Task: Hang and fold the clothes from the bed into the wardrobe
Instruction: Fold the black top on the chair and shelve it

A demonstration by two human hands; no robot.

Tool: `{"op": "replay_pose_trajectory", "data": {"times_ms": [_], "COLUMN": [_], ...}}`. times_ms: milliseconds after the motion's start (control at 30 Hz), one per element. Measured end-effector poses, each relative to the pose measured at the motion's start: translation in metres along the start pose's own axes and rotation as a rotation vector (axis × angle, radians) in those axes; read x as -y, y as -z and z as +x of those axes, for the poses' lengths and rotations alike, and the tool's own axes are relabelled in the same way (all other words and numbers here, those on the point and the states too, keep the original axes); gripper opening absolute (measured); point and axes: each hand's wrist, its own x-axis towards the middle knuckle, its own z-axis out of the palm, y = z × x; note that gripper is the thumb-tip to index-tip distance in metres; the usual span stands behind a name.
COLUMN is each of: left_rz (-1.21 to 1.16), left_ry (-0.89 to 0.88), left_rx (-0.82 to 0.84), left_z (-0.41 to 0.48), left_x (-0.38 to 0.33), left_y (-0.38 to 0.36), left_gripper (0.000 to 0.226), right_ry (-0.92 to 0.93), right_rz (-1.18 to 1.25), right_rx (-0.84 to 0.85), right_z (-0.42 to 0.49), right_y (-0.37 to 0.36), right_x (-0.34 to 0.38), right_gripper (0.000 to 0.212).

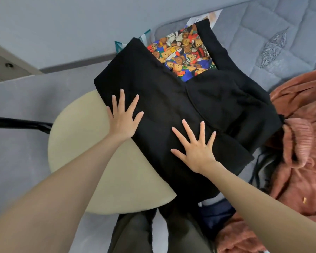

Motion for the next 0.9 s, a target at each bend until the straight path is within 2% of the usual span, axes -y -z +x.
{"op": "replay_pose_trajectory", "data": {"times_ms": [100,200,300,433,633,767,900], "left_rz": [-0.344,-0.630,-0.794,-0.608,-0.601,-0.561,-0.392], "left_ry": [0.216,0.367,0.474,0.318,0.247,0.245,0.275], "left_rx": [-0.193,-0.153,-0.136,-0.045,-0.056,-0.078,-0.169], "left_z": [-0.011,-0.013,-0.011,-0.009,-0.016,-0.032,-0.052], "left_x": [0.002,-0.001,0.003,0.013,0.022,0.031,0.040], "left_y": [0.007,0.016,0.021,0.022,0.031,0.054,0.093], "left_gripper": [0.088,0.105,0.106,0.103,0.091,0.084,0.078], "right_ry": [0.064,0.081,0.013,-0.016,0.068,0.149,0.277], "right_rz": [0.069,0.018,-0.042,-0.069,-0.054,0.164,0.452], "right_rx": [-0.063,-0.014,-0.045,-0.053,-0.006,0.058,0.115], "right_z": [-0.013,-0.025,-0.025,-0.024,-0.029,-0.041,-0.054], "right_y": [-0.001,-0.015,-0.022,-0.020,0.006,0.034,0.056], "right_x": [0.031,0.060,0.077,0.085,0.089,0.090,0.112], "right_gripper": [0.087,0.103,0.098,0.103,0.121,0.109,0.097]}}
